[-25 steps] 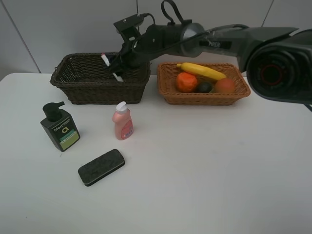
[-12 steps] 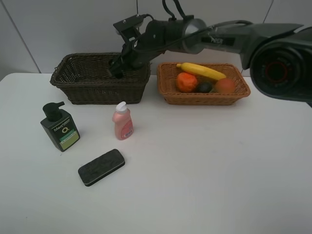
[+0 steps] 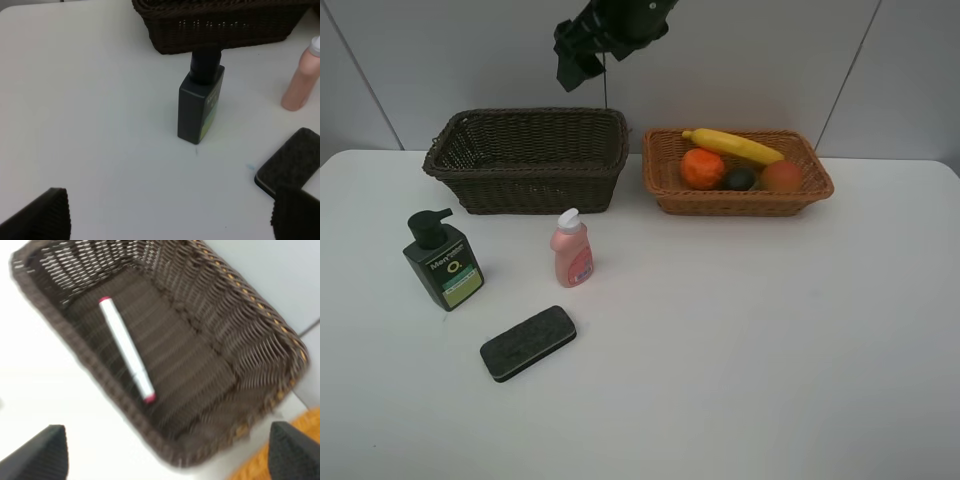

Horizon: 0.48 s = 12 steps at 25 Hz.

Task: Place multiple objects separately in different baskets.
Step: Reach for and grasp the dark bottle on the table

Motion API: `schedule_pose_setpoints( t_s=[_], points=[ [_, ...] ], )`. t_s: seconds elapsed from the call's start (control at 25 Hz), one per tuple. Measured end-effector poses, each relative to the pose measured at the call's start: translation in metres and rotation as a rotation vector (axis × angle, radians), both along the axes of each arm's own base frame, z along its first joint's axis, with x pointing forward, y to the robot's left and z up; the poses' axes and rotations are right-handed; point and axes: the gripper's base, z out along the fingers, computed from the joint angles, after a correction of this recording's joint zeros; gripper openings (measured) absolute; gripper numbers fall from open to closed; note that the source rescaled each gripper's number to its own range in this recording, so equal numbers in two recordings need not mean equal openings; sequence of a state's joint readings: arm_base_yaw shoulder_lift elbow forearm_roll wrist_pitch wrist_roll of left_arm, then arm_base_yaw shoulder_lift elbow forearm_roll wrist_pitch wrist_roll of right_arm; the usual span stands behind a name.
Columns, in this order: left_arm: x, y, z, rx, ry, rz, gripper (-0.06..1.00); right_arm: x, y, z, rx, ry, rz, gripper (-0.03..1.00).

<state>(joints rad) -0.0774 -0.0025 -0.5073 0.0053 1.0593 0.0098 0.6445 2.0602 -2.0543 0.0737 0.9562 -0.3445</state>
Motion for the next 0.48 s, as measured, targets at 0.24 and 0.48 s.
schedule_pose_setpoints(
  t_s=[0.24,0.48],
  points=[
    [0.000,0.000,0.000,-0.004,0.000,-0.003,1.00,-0.055,-0.040,0.077,-0.025,0.032,0.014,1.00],
    [0.000,0.000,0.000,-0.004,0.000,-0.003,1.00,-0.111,-0.086,0.128,0.014,-0.059,-0.008,1.00]
  ],
)
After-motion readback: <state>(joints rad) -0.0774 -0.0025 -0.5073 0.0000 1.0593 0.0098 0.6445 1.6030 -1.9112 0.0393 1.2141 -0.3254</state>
